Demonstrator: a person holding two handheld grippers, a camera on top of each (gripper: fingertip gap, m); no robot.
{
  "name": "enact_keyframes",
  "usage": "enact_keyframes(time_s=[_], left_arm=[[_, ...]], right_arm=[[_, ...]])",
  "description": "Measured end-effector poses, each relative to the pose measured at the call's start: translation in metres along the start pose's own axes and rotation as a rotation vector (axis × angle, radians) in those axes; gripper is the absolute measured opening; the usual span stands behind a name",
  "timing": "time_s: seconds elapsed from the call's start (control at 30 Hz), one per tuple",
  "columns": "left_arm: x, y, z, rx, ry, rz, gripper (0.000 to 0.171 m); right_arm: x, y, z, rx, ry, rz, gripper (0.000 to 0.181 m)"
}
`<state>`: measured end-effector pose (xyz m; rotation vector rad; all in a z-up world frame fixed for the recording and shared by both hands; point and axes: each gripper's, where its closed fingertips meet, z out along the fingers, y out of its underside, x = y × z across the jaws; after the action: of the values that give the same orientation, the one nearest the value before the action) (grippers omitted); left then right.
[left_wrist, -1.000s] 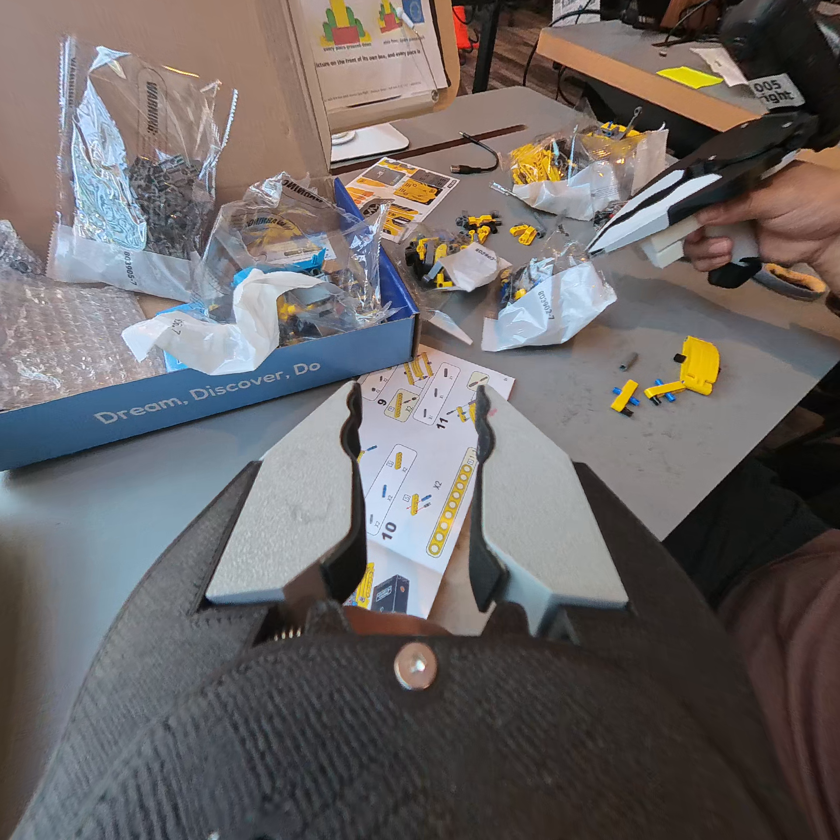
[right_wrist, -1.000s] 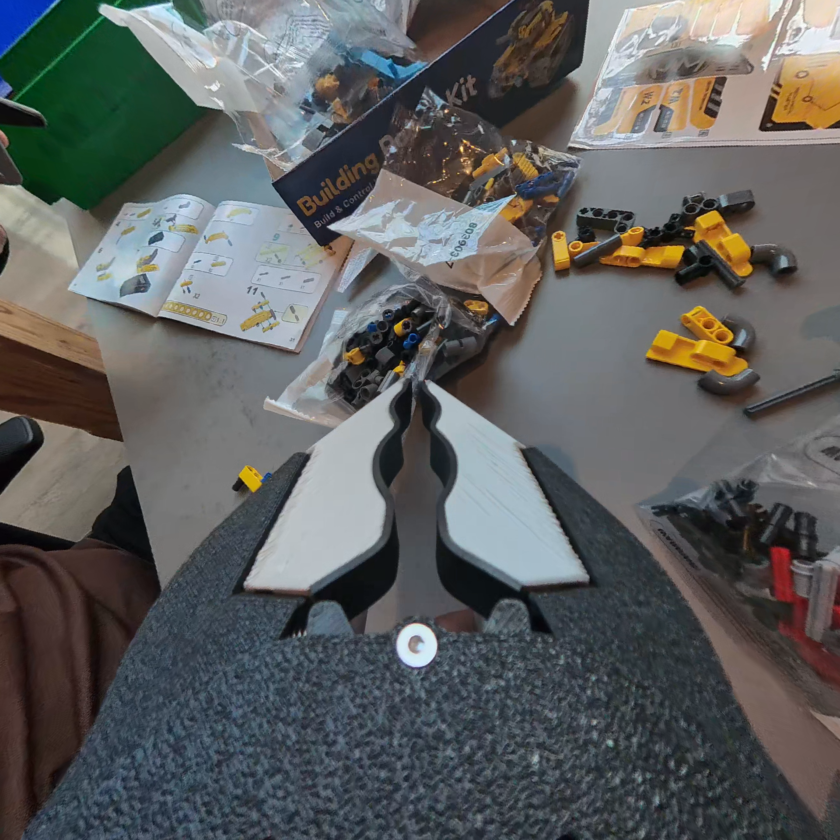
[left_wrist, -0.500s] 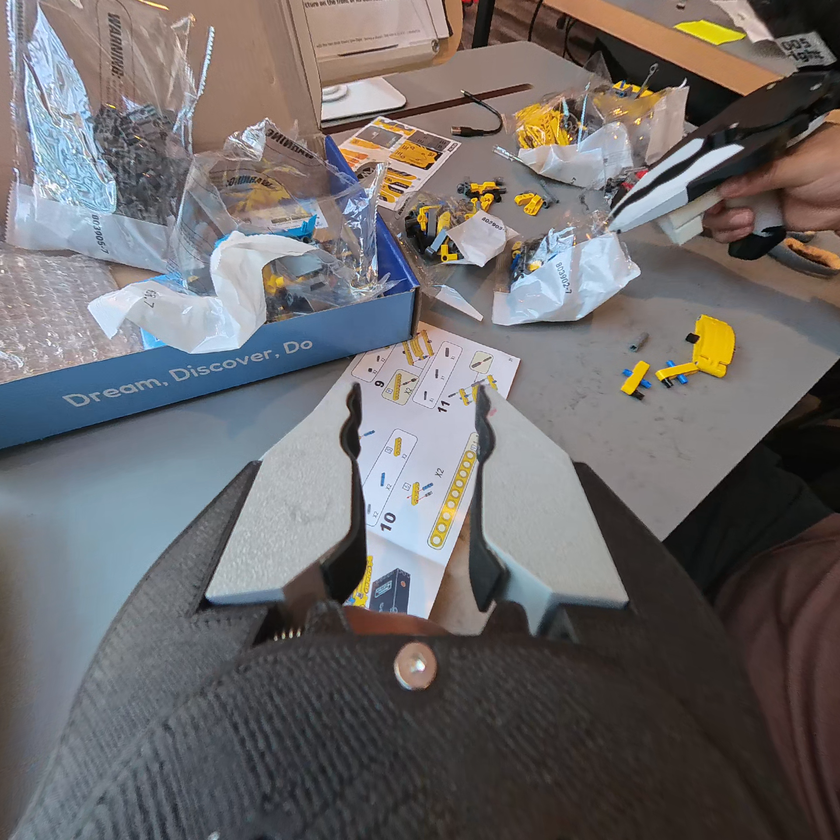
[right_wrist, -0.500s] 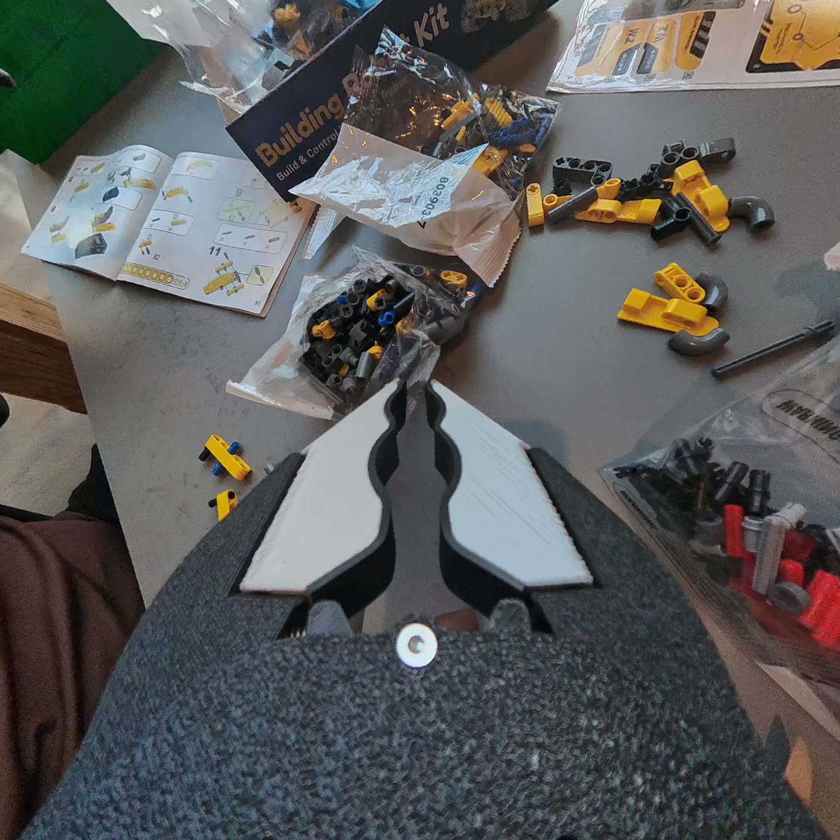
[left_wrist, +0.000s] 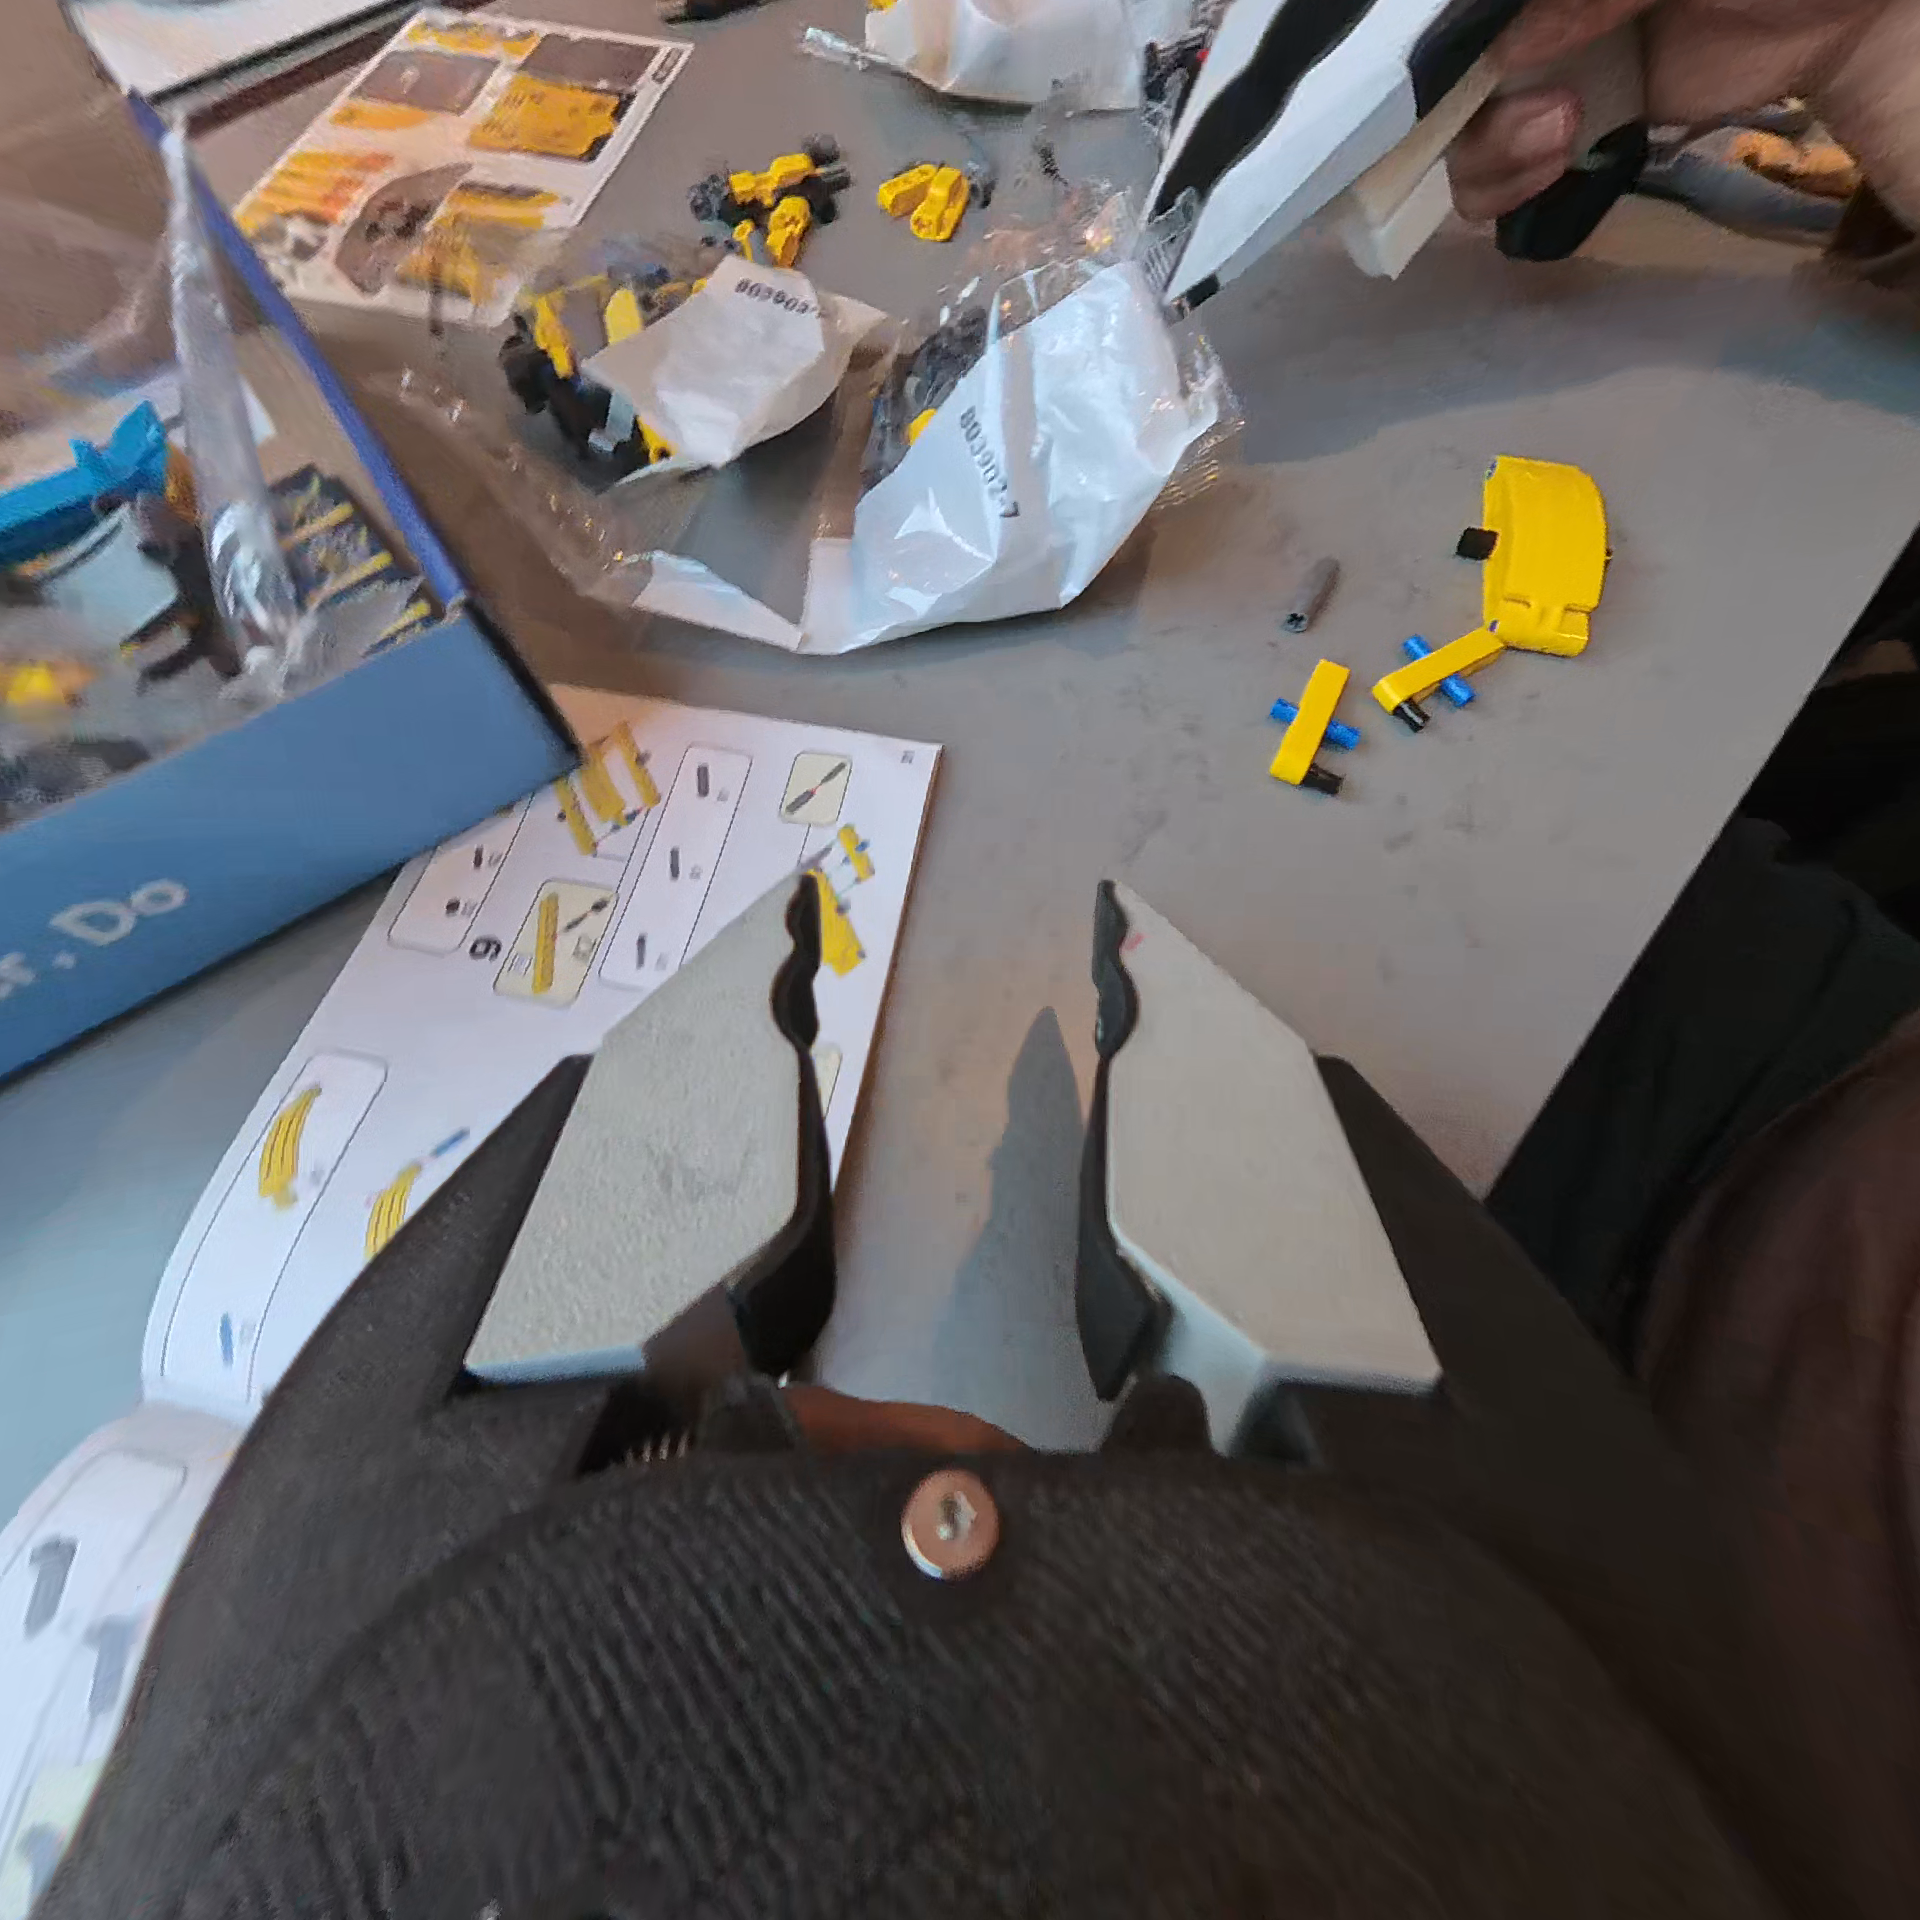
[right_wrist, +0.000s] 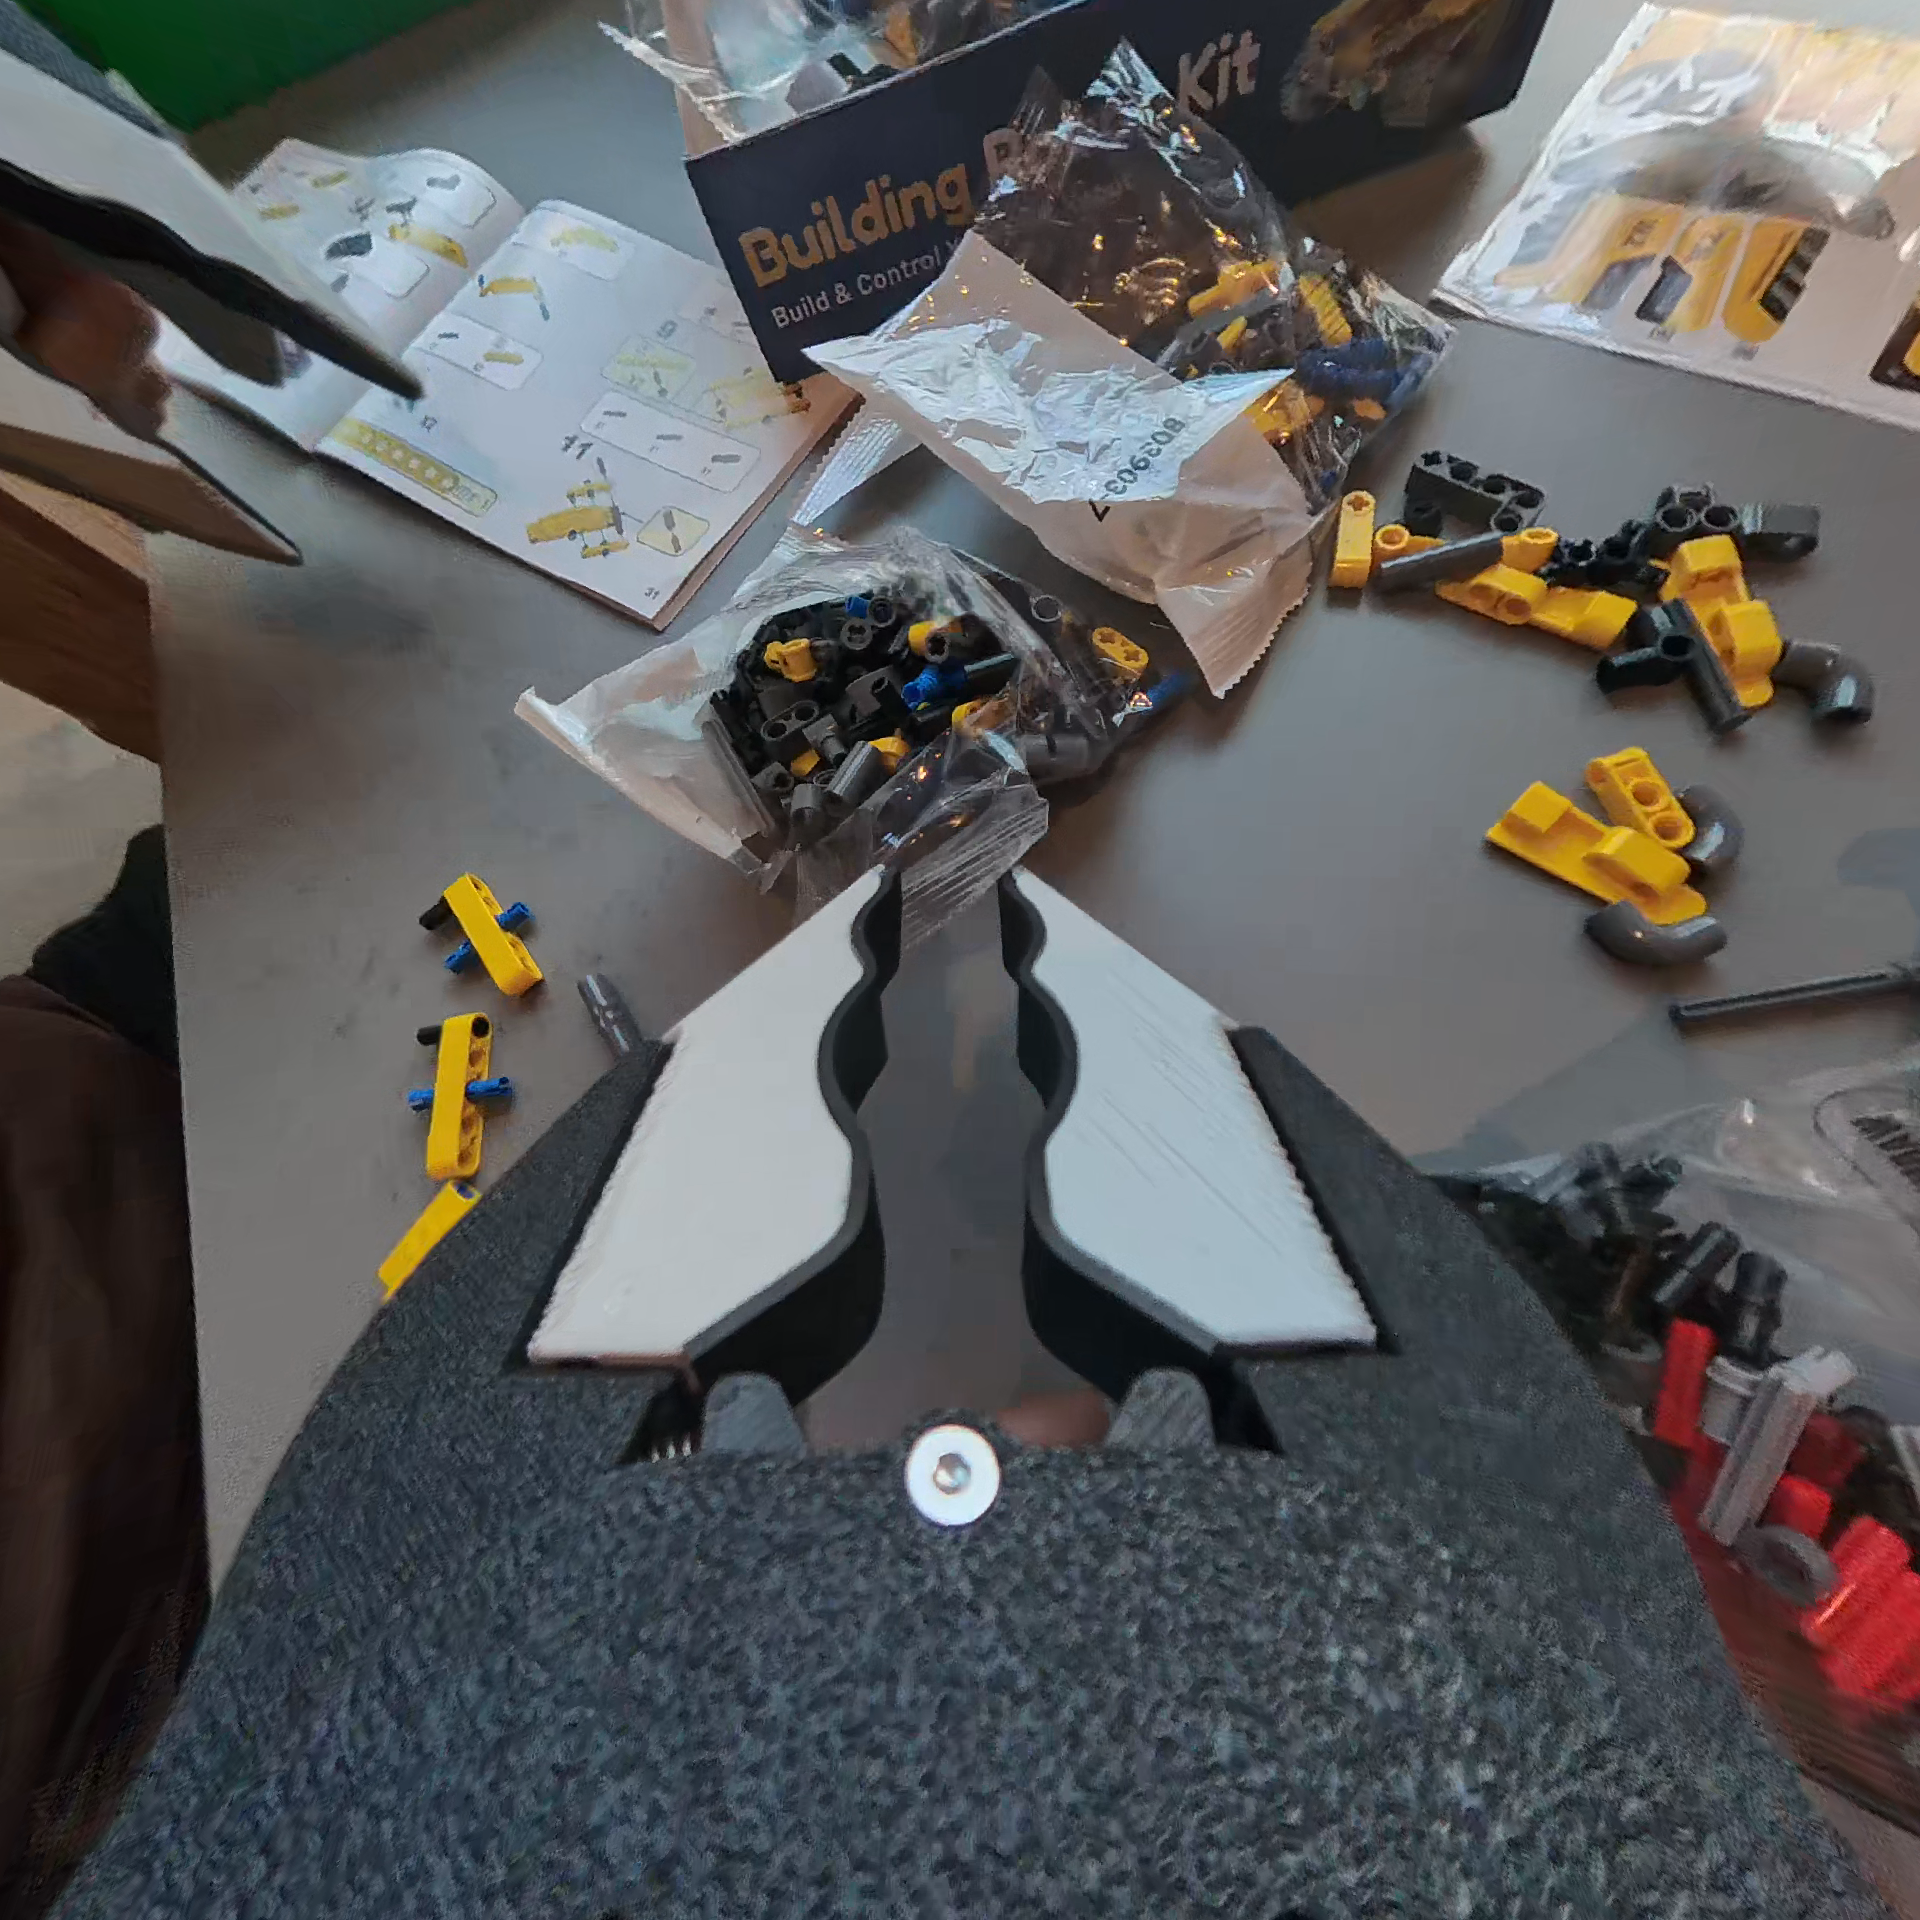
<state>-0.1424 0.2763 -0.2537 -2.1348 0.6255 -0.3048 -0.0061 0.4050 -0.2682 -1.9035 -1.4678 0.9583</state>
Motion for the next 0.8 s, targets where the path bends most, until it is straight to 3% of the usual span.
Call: enact_keyframes(time_s=[0.2,0.37,0.5,0.67,0.8], left_arm=[[0.013,-0.042,0.054,0.025,-0.002,0.243,0.059],[0.011,-0.046,0.103,-0.059,0.008,0.434,0.072],[0.011,-0.044,0.116,-0.06,0.042,0.529,0.048],[0.007,-0.046,0.12,0.004,0.042,0.549,0.042],[0.004,-0.055,0.114,0.077,0.006,0.561,0.029]], right_arm=[[-0.003,0.003,0.001,0.01,-0.08,-0.045,0.019],[0.001,0.009,0.004,0.033,-0.08,0.024,0.023],[0.0,0.001,0.002,0.085,-0.1,0.077,0.015],[-0.002,-0.003,-0.001,0.099,-0.068,0.011,0.008],[-0.015,-0.013,-0.007,0.153,-0.131,0.01,0.006]])
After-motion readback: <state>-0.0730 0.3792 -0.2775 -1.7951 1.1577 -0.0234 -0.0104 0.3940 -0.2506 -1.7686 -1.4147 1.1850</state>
